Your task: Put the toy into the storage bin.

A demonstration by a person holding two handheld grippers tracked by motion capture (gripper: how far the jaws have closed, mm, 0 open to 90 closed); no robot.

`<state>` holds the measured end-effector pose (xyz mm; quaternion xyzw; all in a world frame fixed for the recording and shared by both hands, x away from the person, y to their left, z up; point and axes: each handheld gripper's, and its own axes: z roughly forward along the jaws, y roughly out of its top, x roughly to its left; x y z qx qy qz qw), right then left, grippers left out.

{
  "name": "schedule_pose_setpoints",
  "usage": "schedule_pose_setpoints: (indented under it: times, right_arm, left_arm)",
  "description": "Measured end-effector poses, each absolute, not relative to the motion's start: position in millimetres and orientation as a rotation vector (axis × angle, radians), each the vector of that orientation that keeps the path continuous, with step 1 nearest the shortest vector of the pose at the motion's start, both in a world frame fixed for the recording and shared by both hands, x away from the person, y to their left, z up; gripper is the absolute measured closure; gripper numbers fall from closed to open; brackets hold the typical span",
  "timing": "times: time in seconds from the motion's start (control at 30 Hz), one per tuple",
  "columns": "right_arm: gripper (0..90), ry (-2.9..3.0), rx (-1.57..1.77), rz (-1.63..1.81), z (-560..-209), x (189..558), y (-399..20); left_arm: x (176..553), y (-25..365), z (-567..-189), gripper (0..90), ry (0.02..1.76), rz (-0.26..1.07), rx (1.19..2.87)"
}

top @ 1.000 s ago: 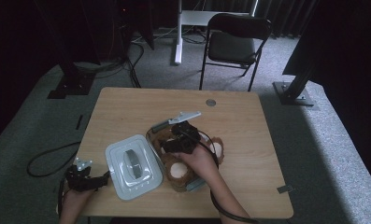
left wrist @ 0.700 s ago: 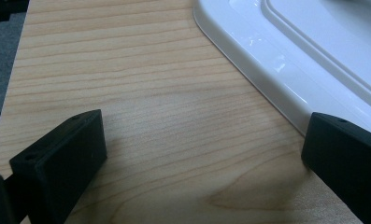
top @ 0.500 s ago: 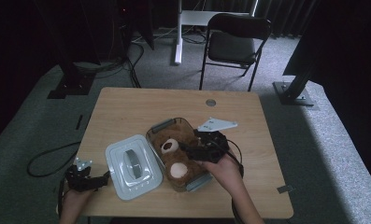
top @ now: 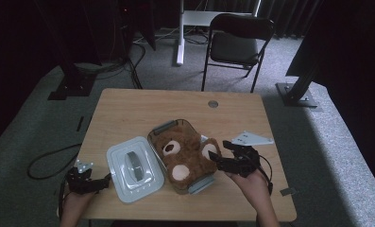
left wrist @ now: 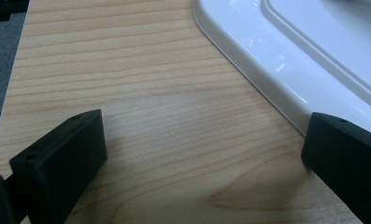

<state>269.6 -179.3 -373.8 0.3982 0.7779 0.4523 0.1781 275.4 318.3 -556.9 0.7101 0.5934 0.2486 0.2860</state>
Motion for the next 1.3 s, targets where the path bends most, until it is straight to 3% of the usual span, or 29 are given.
schedule_pose_setpoints:
  times: [0.2, 0.57, 0.67, 1.3]
  right_arm:
    - [37.5, 2.188, 1.162, 1.266, -383, 264, -196]
    - [73.4, 2.292, 1.076, 1.255, -398, 265, -191]
    - [77.6, 2.33, 1.078, 1.221, -406, 272, -182]
    - [78.6, 2.495, 1.084, 1.064, -422, 322, -142]
  left_arm:
    - [275, 318, -557, 0.7, 1.586, 0.665, 1.9]
    - [275, 318, -557, 0.7, 1.586, 0.665, 1.9]
    - [275, 318, -557, 0.7, 1.586, 0.664, 1.9]
    - [275, 318, -557, 0.7, 1.584, 0.667, 1.901]
